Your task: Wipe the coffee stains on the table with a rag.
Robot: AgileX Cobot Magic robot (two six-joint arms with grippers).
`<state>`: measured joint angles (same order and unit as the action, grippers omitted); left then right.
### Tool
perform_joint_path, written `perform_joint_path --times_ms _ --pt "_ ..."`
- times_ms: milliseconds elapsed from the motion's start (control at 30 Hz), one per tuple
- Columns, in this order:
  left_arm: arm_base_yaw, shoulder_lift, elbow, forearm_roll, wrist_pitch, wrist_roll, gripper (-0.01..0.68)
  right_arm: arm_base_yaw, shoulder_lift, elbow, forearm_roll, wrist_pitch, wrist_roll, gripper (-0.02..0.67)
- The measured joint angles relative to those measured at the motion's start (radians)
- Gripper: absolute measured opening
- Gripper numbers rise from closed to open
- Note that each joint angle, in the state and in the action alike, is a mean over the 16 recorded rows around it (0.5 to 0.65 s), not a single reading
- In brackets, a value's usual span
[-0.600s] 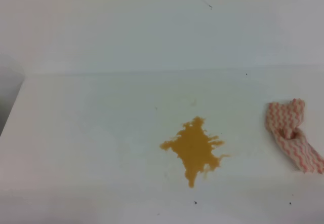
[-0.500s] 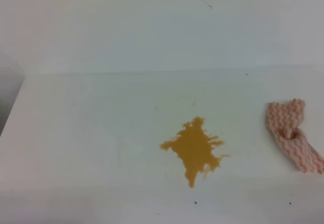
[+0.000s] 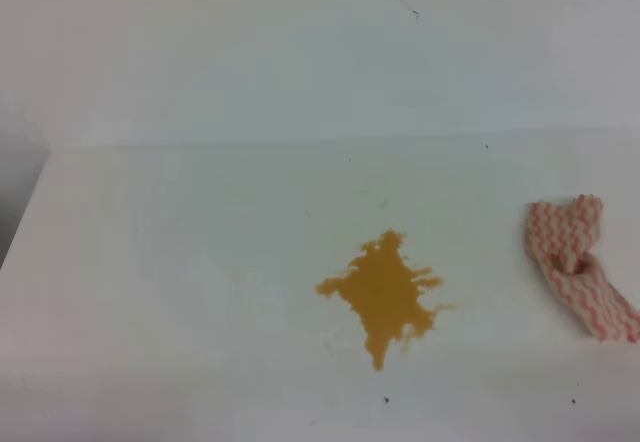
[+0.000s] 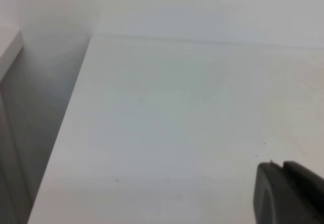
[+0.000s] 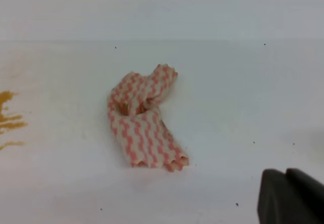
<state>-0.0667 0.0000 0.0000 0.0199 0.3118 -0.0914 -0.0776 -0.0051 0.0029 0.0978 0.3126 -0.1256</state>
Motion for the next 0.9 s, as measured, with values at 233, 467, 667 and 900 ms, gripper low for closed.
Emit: perform_joint_path --times_ms 233,467,667,900 --pt "0.000 0.000 0.000 0.000 0.000 0.000 -0.003 0.000 0.000 0.000 0.008 -0.002 0.000 -0.002" --pt "0.000 0.000 0.000 0.000 0.000 0.000 -0.003 0.000 0.000 0.000 0.010 -0.015 0.000 -0.002" --pt "-0.001 -0.011 0.016 0.000 -0.007 0.000 -0.002 0.000 0.000 0.000 0.045 -0.086 0.000 -0.002" --pt "-0.001 -0.013 0.019 0.000 -0.008 -0.001 -0.002 0.000 0.000 -0.001 0.162 -0.211 0.002 -0.002"
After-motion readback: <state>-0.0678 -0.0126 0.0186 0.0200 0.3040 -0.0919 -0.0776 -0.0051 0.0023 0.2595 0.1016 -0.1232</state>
